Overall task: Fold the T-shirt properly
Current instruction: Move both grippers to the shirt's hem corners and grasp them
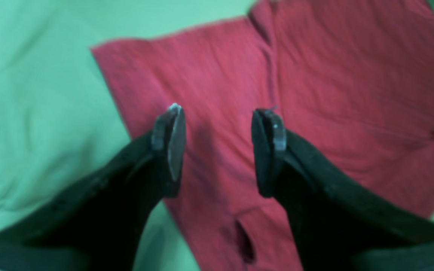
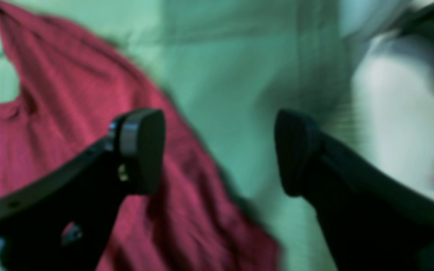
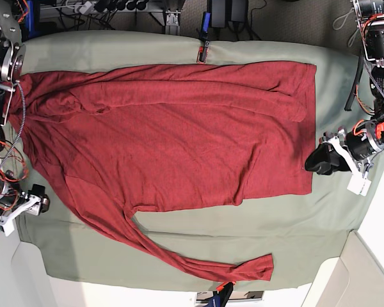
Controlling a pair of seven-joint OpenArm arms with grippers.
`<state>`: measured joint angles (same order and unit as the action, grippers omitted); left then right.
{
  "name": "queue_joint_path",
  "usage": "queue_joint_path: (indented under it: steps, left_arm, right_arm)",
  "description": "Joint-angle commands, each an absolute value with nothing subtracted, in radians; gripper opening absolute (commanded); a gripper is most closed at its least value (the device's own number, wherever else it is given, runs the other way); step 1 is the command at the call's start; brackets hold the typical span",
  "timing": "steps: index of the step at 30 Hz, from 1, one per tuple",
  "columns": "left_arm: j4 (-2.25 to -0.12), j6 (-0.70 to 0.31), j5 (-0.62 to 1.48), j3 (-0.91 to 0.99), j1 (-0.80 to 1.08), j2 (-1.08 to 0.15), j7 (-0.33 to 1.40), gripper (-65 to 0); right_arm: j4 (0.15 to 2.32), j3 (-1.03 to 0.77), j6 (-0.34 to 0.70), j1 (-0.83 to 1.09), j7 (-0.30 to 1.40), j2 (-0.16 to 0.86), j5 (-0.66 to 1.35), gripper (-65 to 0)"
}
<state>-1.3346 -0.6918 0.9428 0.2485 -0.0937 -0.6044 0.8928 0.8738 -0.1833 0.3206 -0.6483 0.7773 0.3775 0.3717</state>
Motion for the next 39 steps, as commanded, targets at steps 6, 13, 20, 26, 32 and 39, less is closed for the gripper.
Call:
queue_joint_path:
  steps: [6, 13, 20, 26, 32, 39]
  left_arm:
    - [-1.143, -0.698, 0.858, 0.256, -0.260, -0.624, 0.797, -33.2]
    - [-0.865, -0.698, 0.761, 0.255, -0.397, -0.598, 0.701, -33.2]
    - [-0.652, -0.698, 0.678, 0.254, -0.478, -0.567, 0.616, -33.2]
    - [-0.622, -0.698, 0.659, 0.254, -0.482, -0.497, 0.617, -33.2]
    - [-0.622, -0.698, 0.646, 0.254, -0.482, -0.464, 0.619, -33.2]
    - [-0.622, -0.698, 0.673, 0.254, -0.482, -0.463, 0.660, -33.5]
  right_arm:
    - [0.768, -0.179, 0.336, -0.701, 0.756, 0.307, 0.328, -20.5]
    - [0.768, -0.179, 0.341, -0.700, 0.773, 0.296, 0.330, -20.5]
    - [0.768, -0.179, 0.344, -0.701, 0.789, 0.297, 0.330, -20.5]
    - [0.768, -0.179, 0.367, -0.700, 0.812, 0.297, 0.342, -20.5]
    - [0.768, -0.179, 0.367, -0.701, 0.816, 0.297, 0.350, -20.5]
    - [0.768, -0.179, 0.400, -0.701, 0.815, 0.281, 0.424, -20.5]
